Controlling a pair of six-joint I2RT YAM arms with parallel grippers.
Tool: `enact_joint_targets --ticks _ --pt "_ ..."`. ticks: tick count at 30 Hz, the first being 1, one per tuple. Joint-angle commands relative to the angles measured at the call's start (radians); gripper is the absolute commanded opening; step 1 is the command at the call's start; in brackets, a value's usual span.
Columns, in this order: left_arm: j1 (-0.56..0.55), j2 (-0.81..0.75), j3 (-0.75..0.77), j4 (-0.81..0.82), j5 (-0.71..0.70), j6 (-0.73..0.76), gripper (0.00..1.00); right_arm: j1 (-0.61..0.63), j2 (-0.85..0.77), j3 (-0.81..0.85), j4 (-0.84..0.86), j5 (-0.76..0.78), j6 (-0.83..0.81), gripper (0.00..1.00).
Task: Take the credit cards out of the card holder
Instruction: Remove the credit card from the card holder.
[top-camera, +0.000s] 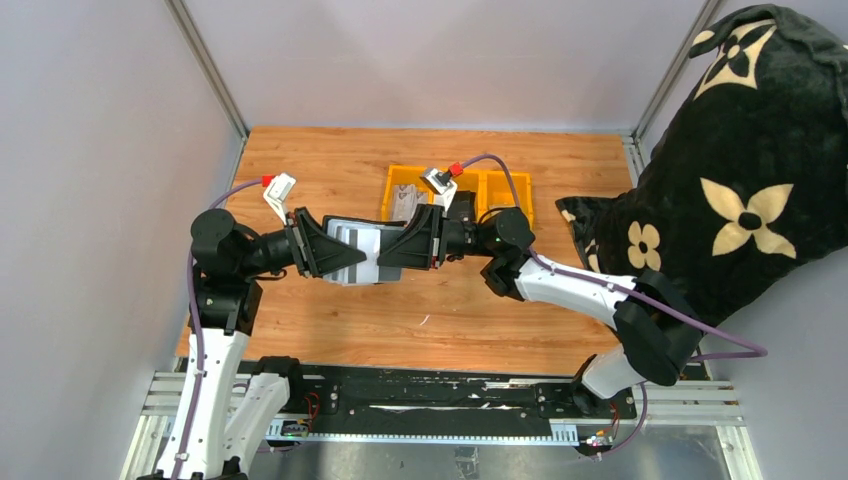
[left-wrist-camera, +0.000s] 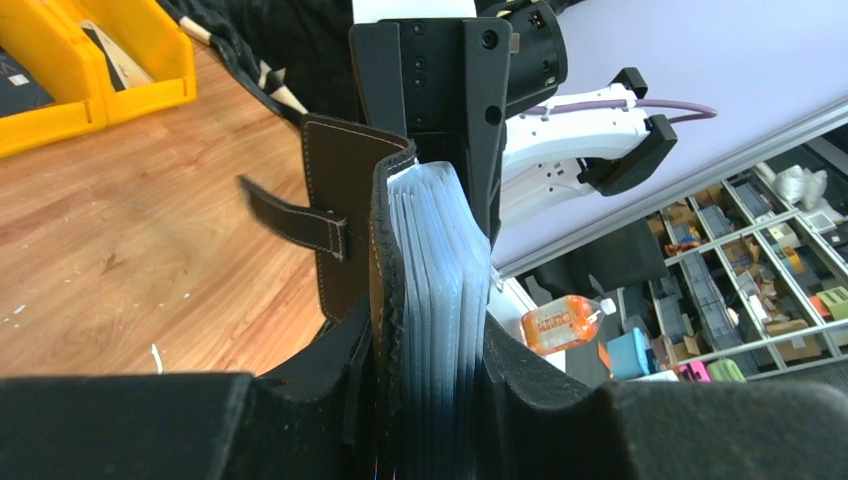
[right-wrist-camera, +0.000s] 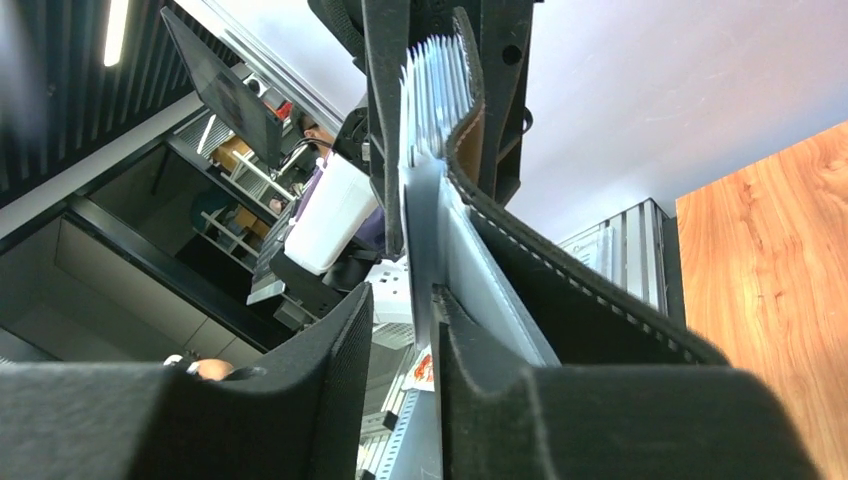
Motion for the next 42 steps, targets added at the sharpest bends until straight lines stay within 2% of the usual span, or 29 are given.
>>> enact_joint_targets --ticks 1,4,9,11,13,15,19,27,30,34,38,42 --pt "-0.001 -0.013 0.040 0.053 0.014 -0.021 0.20 -0.006 0.007 0.044 0.053 -0.009 0.023 0.33" --pt "-0.001 -0.013 0.043 0.054 0.013 -0.021 0.20 -0.006 0.019 0.059 0.056 -0.011 0.029 0.33" --pt "-0.001 -0.014 0.048 0.054 0.017 -0.020 0.21 -0.009 0.028 0.066 0.068 -0.017 0.046 0.07" --pt "-0.001 -0.013 0.053 0.051 0.014 -0.022 0.27 -0.018 0.025 0.050 0.069 -0.010 0.049 0.00" --pt "-0.001 -0.010 0.057 0.045 0.014 -0.026 0.36 -0.027 0.016 0.021 0.079 0.004 0.054 0.00" --pt "-0.001 -0.010 0.058 0.046 0.015 -0.029 0.37 -0.034 0.008 -0.014 0.103 0.014 0.059 0.00" --pt "-0.001 -0.009 0.058 0.051 0.015 -0.032 0.34 -0.036 -0.001 -0.043 0.128 0.020 0.063 0.00" --pt "-0.001 -0.010 0.054 0.061 0.016 -0.036 0.21 -0.036 -0.008 -0.058 0.141 0.022 0.063 0.01" --pt "-0.001 -0.015 0.051 0.051 0.000 -0.018 0.13 -0.028 0.002 -0.041 0.159 0.027 0.080 0.22" --pt "-0.001 -0.017 0.049 0.042 -0.027 -0.010 0.01 -0.009 0.035 -0.004 0.182 0.037 0.095 0.36" --pt "-0.001 -0.020 0.052 0.017 -0.035 0.014 0.00 -0.004 0.060 0.027 0.209 0.037 0.122 0.36" --pt "-0.001 -0.019 0.058 -0.011 -0.036 0.041 0.00 -0.006 0.070 0.045 0.200 0.023 0.131 0.23"
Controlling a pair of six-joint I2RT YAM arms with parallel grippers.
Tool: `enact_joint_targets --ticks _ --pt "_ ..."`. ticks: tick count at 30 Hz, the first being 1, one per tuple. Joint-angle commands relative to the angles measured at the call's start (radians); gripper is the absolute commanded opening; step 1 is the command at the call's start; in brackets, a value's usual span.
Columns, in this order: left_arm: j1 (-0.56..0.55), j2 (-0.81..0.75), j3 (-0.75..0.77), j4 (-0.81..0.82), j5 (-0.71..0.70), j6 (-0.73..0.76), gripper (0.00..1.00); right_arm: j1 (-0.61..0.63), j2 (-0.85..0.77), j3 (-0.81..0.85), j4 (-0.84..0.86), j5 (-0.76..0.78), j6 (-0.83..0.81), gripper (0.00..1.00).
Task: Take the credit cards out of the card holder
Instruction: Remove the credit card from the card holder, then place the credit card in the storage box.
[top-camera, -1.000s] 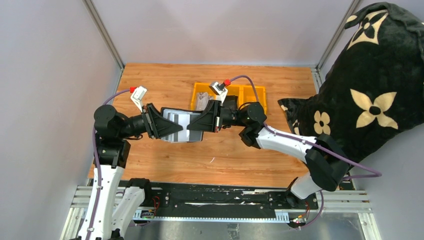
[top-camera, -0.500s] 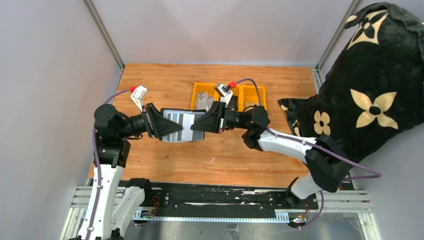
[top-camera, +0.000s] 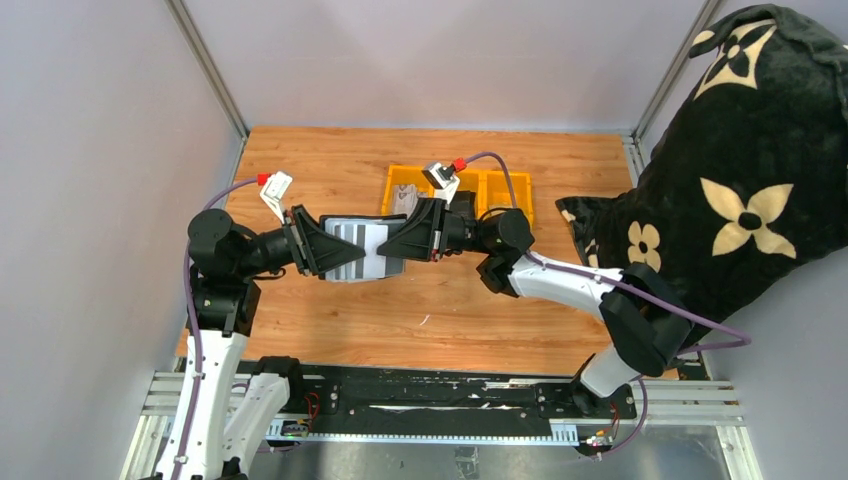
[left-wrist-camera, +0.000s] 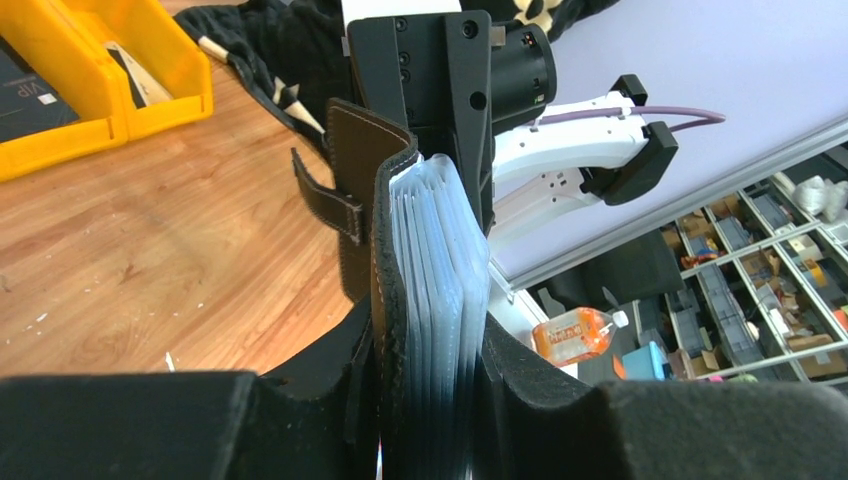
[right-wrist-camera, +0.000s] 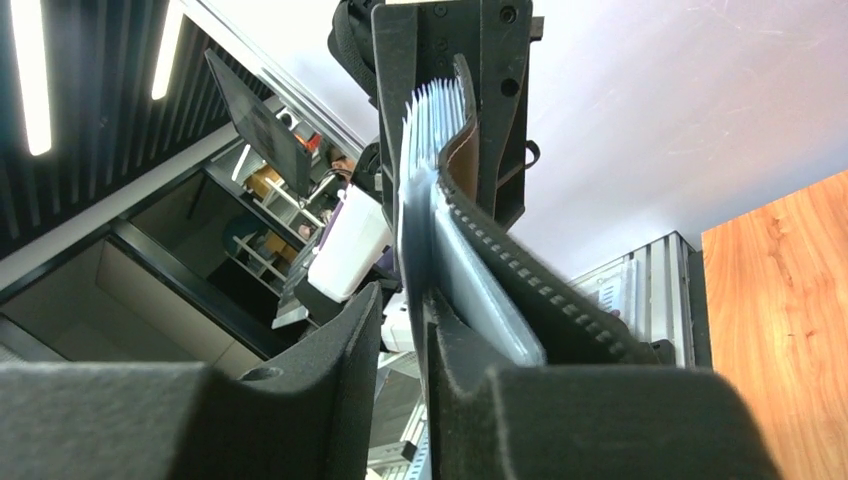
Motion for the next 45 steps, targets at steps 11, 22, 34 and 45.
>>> enact_joint_targets --ticks 11,22,34,45 --pt "-0.001 0.011 0.085 -0.125 -0.002 0.152 0.00 -0.200 -0.115 -0.058 -0.061 -0.108 -0.007 0.00" --pt "-0.001 0.020 0.113 -0.200 -0.041 0.237 0.01 -0.467 -0.293 0.166 -1.070 -0.050 -0.631 0.00" --pt "-0.001 0.022 0.164 -0.224 -0.018 0.247 0.02 -0.446 0.181 0.451 -1.157 0.233 -0.663 0.00" --pt "-0.001 0.026 0.235 -0.302 -0.007 0.306 0.01 -0.308 0.561 0.812 -1.279 0.497 -0.677 0.00"
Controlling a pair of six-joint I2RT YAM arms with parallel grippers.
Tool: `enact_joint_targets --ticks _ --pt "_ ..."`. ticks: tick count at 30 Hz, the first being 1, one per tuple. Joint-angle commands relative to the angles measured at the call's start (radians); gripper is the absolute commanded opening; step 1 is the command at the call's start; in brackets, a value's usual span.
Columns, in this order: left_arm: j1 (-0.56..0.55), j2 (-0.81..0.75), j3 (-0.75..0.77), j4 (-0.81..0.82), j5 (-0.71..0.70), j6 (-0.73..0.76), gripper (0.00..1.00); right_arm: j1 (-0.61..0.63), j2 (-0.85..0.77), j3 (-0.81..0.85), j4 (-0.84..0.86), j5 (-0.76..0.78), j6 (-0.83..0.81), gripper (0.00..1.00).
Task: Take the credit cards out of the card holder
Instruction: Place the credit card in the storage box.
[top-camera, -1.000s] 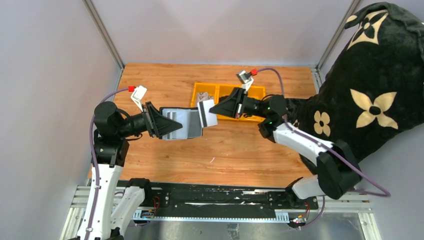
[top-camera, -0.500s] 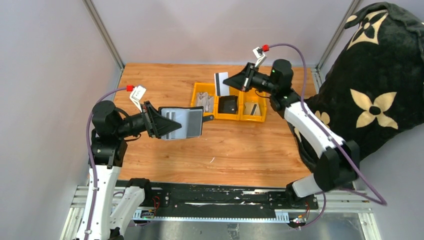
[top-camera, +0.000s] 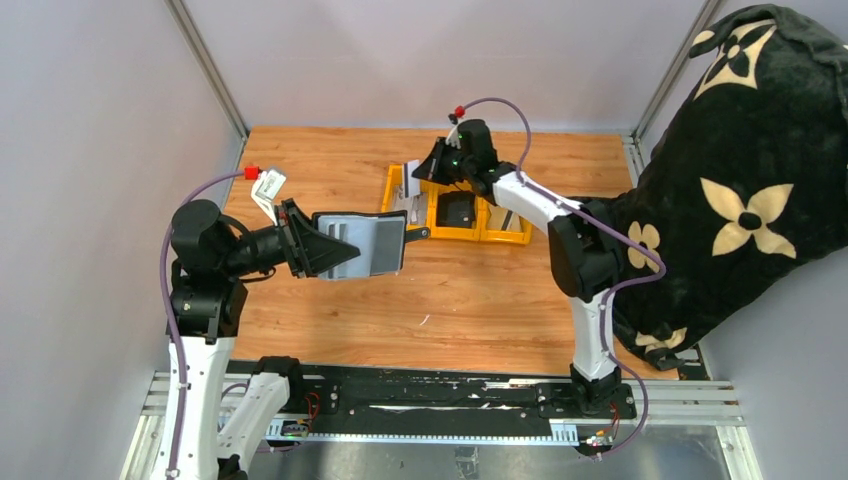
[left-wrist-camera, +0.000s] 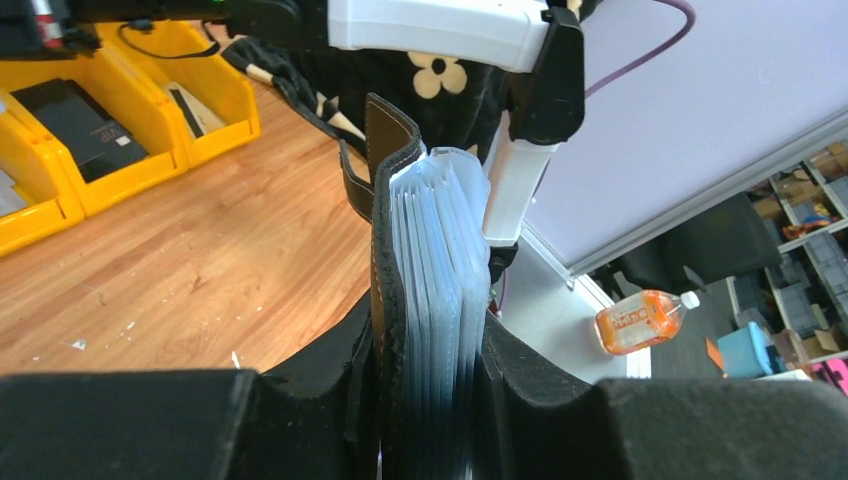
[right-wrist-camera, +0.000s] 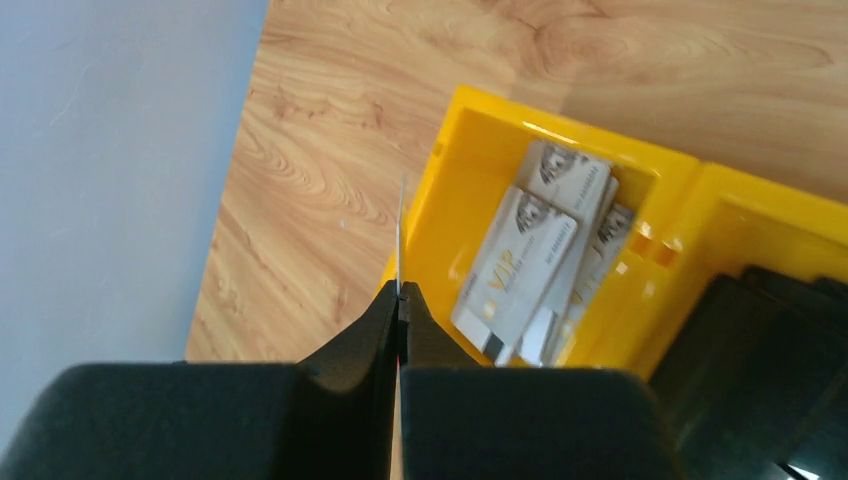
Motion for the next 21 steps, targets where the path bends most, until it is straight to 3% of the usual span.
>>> enact_joint_targets --ticks 1,6,11,17,19,21 --pt "-0.001 -0.003 0.051 -0.033 0.022 0.044 0.01 0.065 0.076 0.125 -0.072 0.184 -0.026 0.00" --pt "-0.001 -0.007 0.051 -0.038 0.020 0.048 0.01 0.112 0.143 0.180 -0.105 0.312 -0.009 0.00" --pt "-0.001 -0.015 0.054 -0.041 0.020 0.053 0.01 0.134 0.144 0.123 -0.076 0.413 0.049 0.00" --pt "-0.001 -0.003 0.084 -0.093 0.025 0.096 0.01 0.143 0.174 0.135 -0.063 0.414 0.080 0.00" --pt "-0.002 0.001 0.091 -0.105 0.026 0.110 0.01 0.143 0.192 0.155 -0.075 0.392 0.093 0.08" --pt "-0.001 0.009 0.099 -0.113 0.026 0.117 0.01 0.144 0.194 0.154 -0.072 0.383 0.107 0.23"
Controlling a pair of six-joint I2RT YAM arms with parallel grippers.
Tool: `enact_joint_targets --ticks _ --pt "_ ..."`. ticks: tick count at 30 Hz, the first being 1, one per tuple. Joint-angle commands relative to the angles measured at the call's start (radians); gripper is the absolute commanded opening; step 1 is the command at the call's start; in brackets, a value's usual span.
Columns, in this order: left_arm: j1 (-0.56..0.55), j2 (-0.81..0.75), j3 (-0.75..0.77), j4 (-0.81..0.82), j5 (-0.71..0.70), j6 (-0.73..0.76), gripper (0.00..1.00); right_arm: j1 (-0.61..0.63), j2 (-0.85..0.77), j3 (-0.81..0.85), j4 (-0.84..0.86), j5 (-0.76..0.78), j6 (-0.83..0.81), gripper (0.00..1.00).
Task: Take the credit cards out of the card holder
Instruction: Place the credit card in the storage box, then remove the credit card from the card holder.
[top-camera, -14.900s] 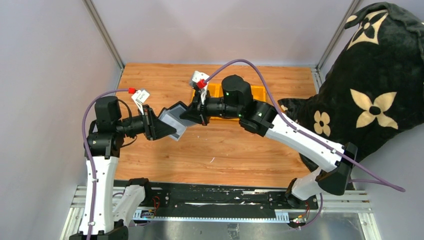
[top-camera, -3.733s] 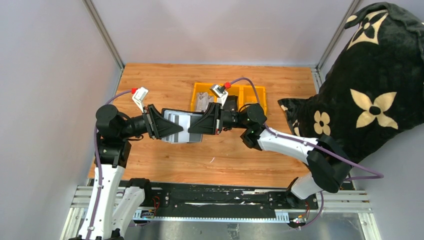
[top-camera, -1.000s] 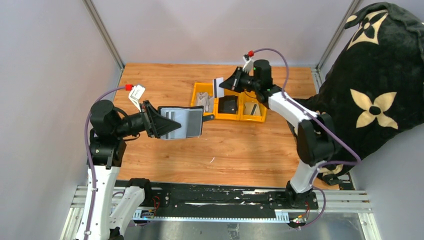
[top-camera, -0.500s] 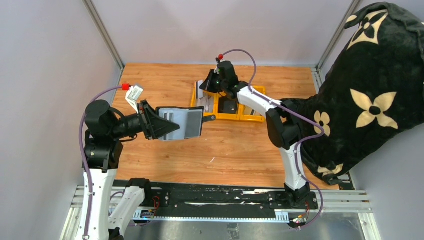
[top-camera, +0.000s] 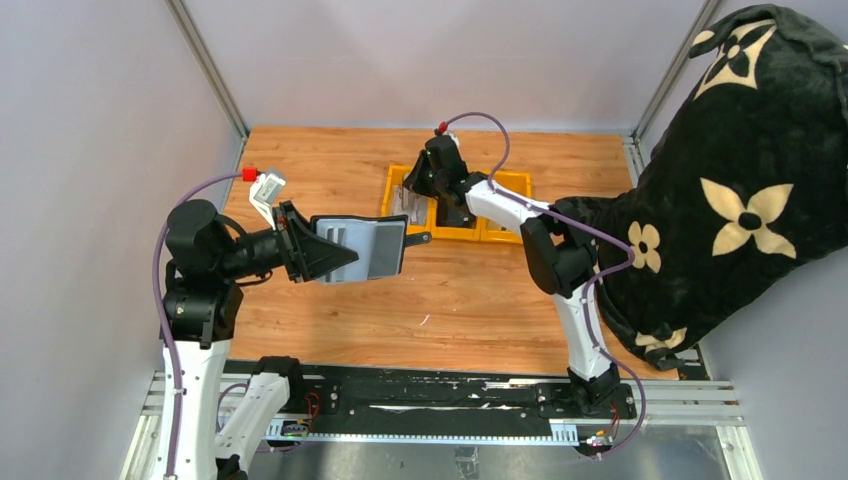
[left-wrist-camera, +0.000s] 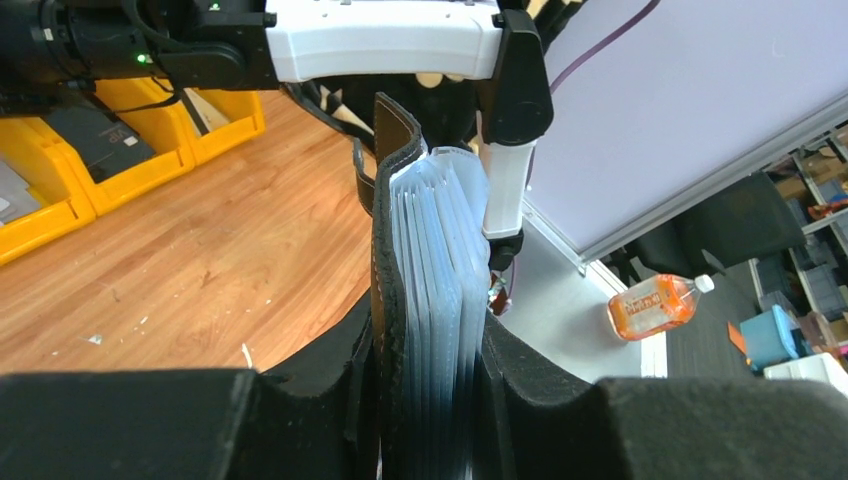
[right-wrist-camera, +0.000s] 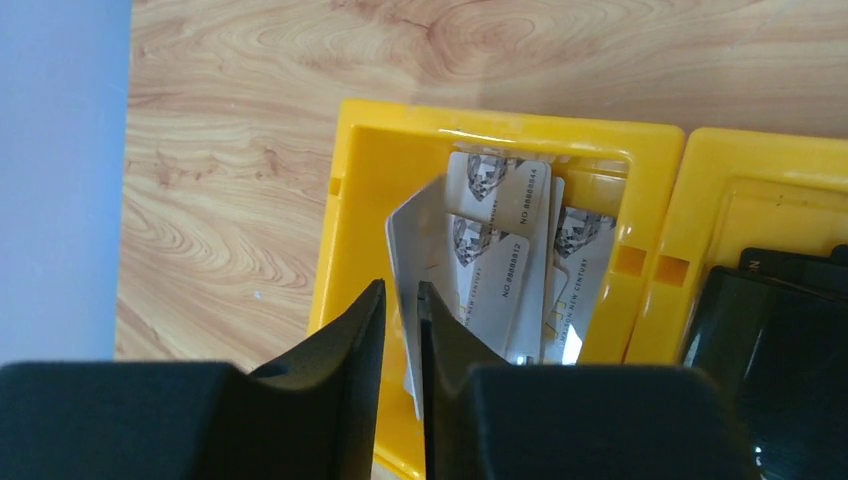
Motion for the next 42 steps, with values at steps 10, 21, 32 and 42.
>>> enact_joint_targets --ticks 10,21,32,42 --pt "-0.002 0.026 0.091 -0.100 0.020 0.087 0.00 0.023 -0.163 -0.035 -0.148 0.091 -0.075 0.45" --pt "-0.001 -0.014 0.059 -0.101 0.047 0.188 0.00 0.006 -0.739 -0.332 0.063 -0.571 -0.135 0.76" --pt "-0.001 -0.039 0.040 -0.193 0.130 0.331 0.00 0.190 -0.807 -0.270 -0.037 -0.943 -0.290 0.78" --pt "-0.001 -0.011 0.066 -0.235 0.128 0.434 0.00 0.267 -0.826 -0.372 0.014 -0.988 -0.306 0.68"
